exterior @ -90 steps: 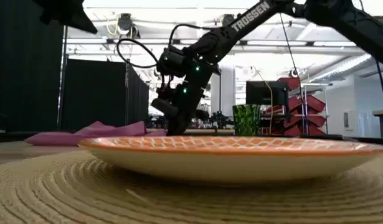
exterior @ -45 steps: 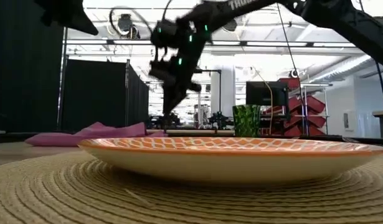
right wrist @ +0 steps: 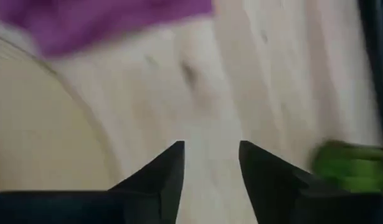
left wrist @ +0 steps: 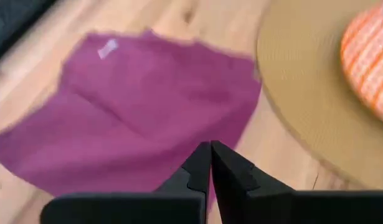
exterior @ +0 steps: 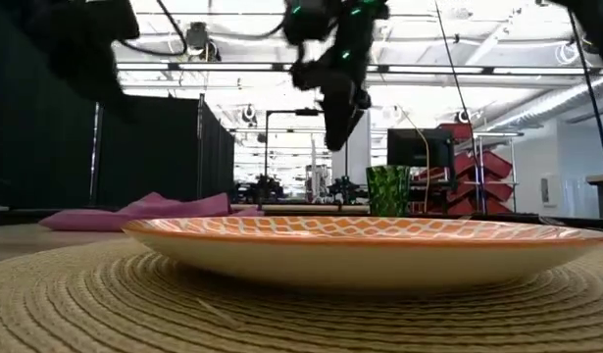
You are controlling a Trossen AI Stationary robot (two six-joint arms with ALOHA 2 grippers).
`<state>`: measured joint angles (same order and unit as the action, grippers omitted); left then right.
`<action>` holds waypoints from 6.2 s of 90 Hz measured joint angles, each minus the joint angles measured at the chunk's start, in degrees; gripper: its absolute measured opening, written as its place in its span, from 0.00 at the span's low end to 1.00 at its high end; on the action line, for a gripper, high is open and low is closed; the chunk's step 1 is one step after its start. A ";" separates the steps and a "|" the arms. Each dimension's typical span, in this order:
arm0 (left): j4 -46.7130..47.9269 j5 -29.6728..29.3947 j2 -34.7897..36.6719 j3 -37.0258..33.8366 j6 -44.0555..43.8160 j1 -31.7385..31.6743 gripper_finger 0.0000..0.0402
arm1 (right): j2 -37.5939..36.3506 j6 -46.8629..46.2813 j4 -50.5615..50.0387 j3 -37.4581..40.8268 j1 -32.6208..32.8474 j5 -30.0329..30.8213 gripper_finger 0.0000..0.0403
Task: Set table place
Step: Fold the purple table napkin
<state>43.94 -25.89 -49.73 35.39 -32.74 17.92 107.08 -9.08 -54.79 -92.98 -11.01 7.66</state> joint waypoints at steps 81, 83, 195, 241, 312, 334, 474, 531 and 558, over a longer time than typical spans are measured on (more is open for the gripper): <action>-23.22 -2.94 -30.01 -5.92 3.04 3.46 0.00 | -15.14 -10.98 64.37 40.18 2.74 -13.61 0.49; -23.25 -2.95 -30.32 -5.92 3.31 3.22 0.00 | -15.14 -10.93 64.38 40.18 2.73 -13.61 0.49; -23.60 1.90 -41.11 0.92 13.33 -2.35 0.00 | -15.10 -11.74 63.56 40.18 0.97 -14.10 0.49; -7.44 -6.40 -14.00 2.82 -18.85 7.75 0.00 | -15.07 -12.59 63.55 40.20 0.97 -15.49 0.49; 5.88 4.61 2.24 -9.05 -53.93 -10.13 0.20 | -15.07 -9.73 60.22 40.23 0.81 -19.37 0.49; -6.74 8.04 8.32 -21.10 -50.37 -15.26 0.20 | -15.07 -9.73 60.15 40.23 0.97 -20.04 0.49; -5.94 11.96 0.04 -20.13 -35.63 -23.57 0.20 | -15.07 -9.66 60.39 40.20 0.99 -21.50 0.49; -11.59 13.03 1.08 -17.99 -26.66 -23.53 0.00 | -15.07 -9.68 60.59 40.20 0.99 -21.44 0.49; -10.53 9.89 0.98 -7.59 -20.61 -23.55 0.00 | -15.94 -9.68 60.59 40.20 0.64 -21.31 0.49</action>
<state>33.41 -16.00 -48.74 27.81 -53.35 -5.63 91.14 -18.76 5.80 -52.77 -10.37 -13.65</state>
